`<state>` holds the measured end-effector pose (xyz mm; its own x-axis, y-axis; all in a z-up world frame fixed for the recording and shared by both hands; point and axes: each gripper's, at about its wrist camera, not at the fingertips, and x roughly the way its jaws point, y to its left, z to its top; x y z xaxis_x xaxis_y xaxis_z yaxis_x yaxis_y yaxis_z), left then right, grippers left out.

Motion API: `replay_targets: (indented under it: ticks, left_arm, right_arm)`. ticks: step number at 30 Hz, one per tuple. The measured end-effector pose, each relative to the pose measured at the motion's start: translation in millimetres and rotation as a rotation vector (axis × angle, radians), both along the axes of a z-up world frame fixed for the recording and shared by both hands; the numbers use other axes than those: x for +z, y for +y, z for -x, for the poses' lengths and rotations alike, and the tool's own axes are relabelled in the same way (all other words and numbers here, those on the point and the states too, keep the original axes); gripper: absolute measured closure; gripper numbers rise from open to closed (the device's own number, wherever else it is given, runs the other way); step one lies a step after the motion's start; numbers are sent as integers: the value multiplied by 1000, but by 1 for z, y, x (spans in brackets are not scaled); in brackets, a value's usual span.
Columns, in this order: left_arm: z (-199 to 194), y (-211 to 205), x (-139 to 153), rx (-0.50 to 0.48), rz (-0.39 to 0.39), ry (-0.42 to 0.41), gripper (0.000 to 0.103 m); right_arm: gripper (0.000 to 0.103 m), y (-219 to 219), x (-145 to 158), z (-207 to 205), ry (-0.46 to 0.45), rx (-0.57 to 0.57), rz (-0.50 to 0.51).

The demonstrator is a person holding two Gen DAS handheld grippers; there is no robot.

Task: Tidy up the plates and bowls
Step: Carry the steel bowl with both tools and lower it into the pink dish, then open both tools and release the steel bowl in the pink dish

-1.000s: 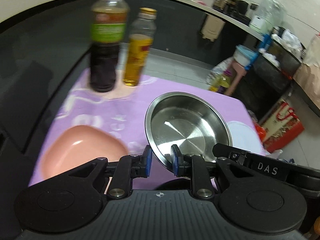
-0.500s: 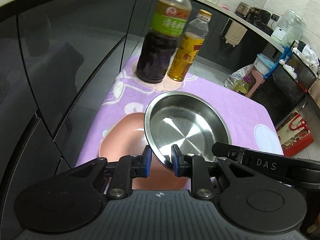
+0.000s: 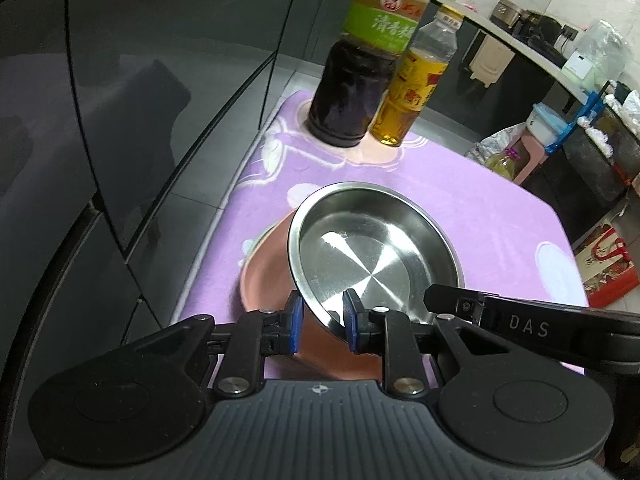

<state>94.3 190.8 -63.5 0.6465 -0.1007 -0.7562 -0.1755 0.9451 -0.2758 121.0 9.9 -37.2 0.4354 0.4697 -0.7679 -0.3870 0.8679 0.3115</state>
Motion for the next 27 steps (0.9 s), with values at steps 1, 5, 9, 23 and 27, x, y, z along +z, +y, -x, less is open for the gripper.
replay_targets:
  ticks: [1,5,9,23,27]
  left_arm:
    - [1,1,-1,1,-6,4,83]
    - [0,7,-8,5,-7,25,82]
    - [-2,10,-12,15,-7,35,82]
    - [10,30,-4,83,8,4,80]
    - [12,36,-7,109,32,2,79]
  right_arm:
    - [89,2,-2,0,5,5,2]
    - [89,11,-12,-1,23,23,13]
    - [89,15,-16,-2,28,28,28]
    - [62,4,-9,-3,13,-9,22]
    - [59,-8,-7,-7,29,-53,-6]
